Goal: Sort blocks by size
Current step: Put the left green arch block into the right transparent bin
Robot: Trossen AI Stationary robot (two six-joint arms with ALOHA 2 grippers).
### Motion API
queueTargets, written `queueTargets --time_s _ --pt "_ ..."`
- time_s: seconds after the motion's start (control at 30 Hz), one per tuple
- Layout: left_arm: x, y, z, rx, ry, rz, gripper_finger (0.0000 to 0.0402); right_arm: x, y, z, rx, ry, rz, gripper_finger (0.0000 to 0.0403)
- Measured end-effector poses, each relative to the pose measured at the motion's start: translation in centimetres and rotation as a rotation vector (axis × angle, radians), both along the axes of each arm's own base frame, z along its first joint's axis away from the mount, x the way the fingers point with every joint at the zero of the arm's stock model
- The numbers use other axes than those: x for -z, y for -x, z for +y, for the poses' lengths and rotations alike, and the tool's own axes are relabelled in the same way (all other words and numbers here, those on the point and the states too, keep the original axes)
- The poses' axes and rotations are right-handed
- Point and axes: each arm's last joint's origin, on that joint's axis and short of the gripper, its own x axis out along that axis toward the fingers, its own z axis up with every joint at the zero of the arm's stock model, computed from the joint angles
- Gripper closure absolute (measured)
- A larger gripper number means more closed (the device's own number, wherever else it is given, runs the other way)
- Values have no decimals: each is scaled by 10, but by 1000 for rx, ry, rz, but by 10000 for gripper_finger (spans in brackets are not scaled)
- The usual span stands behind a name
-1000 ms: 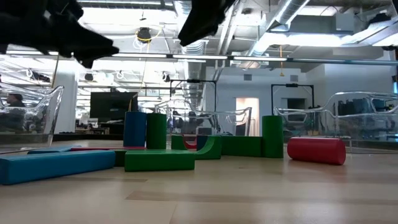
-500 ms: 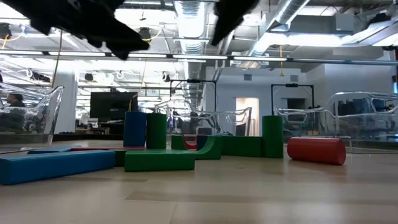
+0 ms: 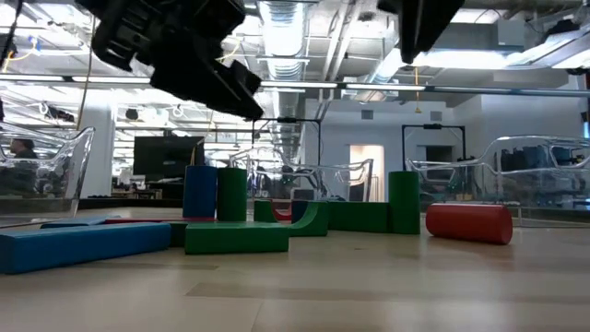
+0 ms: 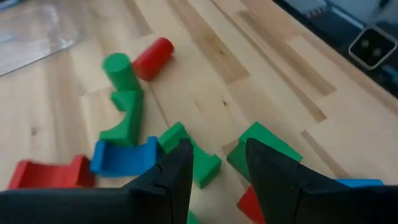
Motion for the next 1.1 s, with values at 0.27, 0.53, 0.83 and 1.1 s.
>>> queueTargets --time_s 0.27,0.53,0.83,1.1 --pt "24 -30 -25 137 -113 94 258 0 11 24 5 32 -39 210" --pt "45 -48 -28 127 -251 182 258 0 19 38 -2 25 -46 210" --pt "49 -50 -25 118 -334 202 258 -1 20 43 -12 30 -79 210" --pt "56 -49 -21 130 -360 240 303 -2 18 42 -6 56 -101 210"
